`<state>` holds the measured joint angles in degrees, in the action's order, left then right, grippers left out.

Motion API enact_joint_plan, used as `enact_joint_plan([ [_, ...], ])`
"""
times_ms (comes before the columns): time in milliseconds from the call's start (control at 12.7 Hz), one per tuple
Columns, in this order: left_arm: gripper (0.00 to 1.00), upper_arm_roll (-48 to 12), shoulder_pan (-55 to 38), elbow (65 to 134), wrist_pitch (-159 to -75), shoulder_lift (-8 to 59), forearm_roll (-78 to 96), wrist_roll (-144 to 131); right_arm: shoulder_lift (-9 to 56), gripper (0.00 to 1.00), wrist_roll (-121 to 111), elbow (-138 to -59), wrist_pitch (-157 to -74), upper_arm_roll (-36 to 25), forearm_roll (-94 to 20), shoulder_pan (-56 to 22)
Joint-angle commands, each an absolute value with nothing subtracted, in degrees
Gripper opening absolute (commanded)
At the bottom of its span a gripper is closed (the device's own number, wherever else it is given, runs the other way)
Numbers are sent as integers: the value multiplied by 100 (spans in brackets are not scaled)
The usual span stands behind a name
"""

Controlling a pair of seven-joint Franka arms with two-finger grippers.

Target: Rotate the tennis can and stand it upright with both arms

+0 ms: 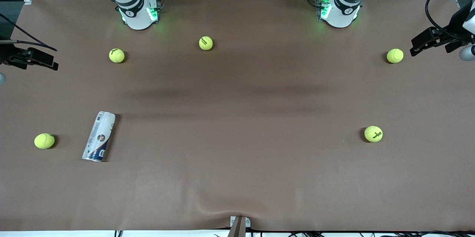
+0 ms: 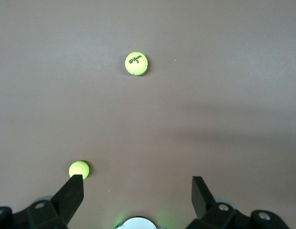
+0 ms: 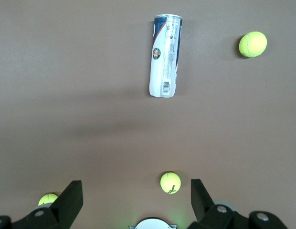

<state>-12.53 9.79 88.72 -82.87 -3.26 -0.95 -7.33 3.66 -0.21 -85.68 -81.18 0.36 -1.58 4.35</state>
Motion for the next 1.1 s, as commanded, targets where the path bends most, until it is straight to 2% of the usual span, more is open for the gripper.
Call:
enact_joint_plan([
  [0,100,-1257,1020,8807,-8174,-360,-88,-712,457,100,26,-8534,-8174,26,-158,404],
  [236,100,-1274,1020,8824,-8174,-360,-88,-695,562,100,26,-8543,-8183,18,-149,396],
  [551,100,-1292,1020,8842,-8078,-369,-88,-712,1220,100,0,-8552,-8726,9,35,501],
  [708,100,-1292,1020,8842,-8077,-369,-88,-712,1711,100,-279,-8621,-9261,0,-17,623],
  [1023,100,-1292,1028,8851,-8077,-360,-88,-703,2398,100,-817,-9324,-10719,0,-35,843],
])
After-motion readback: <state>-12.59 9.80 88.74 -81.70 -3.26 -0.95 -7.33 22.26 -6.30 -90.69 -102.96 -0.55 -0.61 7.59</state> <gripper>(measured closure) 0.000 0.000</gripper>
